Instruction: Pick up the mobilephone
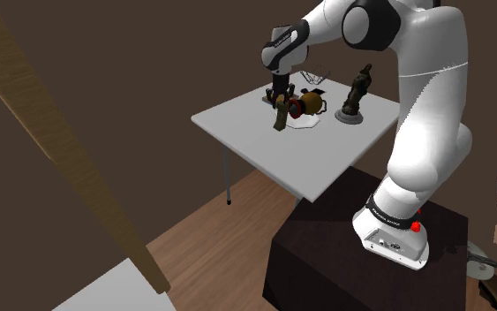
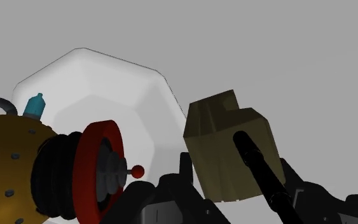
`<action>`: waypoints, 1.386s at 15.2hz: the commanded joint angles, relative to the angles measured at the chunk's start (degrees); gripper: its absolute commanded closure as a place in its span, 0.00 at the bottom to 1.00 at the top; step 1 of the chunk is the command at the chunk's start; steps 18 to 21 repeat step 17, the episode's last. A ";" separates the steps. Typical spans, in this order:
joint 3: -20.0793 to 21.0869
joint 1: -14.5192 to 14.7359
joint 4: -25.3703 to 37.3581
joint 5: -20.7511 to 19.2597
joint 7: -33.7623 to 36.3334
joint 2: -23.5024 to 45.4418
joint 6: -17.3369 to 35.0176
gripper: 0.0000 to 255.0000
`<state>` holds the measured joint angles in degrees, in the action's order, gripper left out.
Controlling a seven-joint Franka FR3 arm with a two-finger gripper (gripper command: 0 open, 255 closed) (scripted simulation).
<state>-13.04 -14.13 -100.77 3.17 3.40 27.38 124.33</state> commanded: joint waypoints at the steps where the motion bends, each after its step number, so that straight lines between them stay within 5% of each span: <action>1: -0.06 0.04 0.25 -0.10 0.07 -0.29 -0.68 1.00; 21: -0.66 0.45 4.39 -1.26 0.41 -5.17 -9.60 1.00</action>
